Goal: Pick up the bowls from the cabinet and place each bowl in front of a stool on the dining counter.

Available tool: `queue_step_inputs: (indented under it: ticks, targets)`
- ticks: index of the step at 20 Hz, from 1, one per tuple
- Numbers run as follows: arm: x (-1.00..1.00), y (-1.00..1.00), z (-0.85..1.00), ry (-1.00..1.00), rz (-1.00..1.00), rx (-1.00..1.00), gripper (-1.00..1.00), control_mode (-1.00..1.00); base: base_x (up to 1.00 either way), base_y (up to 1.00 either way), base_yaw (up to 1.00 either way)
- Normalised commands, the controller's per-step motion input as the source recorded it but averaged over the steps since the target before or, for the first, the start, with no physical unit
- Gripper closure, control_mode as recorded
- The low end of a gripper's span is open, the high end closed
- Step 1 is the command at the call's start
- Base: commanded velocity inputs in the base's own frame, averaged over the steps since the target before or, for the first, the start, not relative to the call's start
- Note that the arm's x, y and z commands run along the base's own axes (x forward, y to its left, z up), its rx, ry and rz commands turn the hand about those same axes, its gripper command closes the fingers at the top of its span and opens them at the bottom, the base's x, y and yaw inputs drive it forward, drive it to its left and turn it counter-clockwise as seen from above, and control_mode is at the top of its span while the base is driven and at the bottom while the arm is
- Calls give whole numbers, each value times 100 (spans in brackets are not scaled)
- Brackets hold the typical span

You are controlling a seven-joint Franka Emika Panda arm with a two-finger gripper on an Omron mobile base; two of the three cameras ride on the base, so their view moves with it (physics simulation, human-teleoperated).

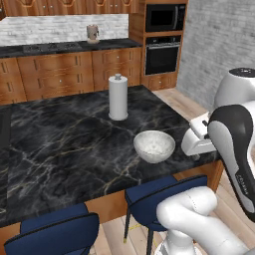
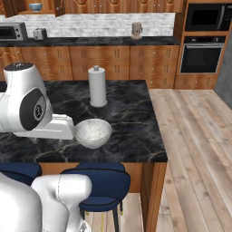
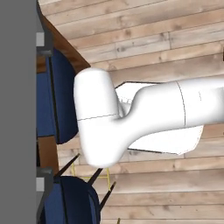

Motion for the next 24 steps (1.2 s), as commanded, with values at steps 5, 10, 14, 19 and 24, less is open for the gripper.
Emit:
queue_step_inputs:
  ticks: [5,10,14,19,24]
  targets:
    - [0,0,0,0,0,0,-100,-100,0,0,0]
    - [0,-1,0,0,0,0,-100,100,0,-16,1]
    - [0,0,0,0,0,0,-100,100,0,-87,9]
    - [0,0,0,0,0,0,-100,100,-1,-100,7]
    - [0,0,0,0,0,0,-100,100,0,-100,1]
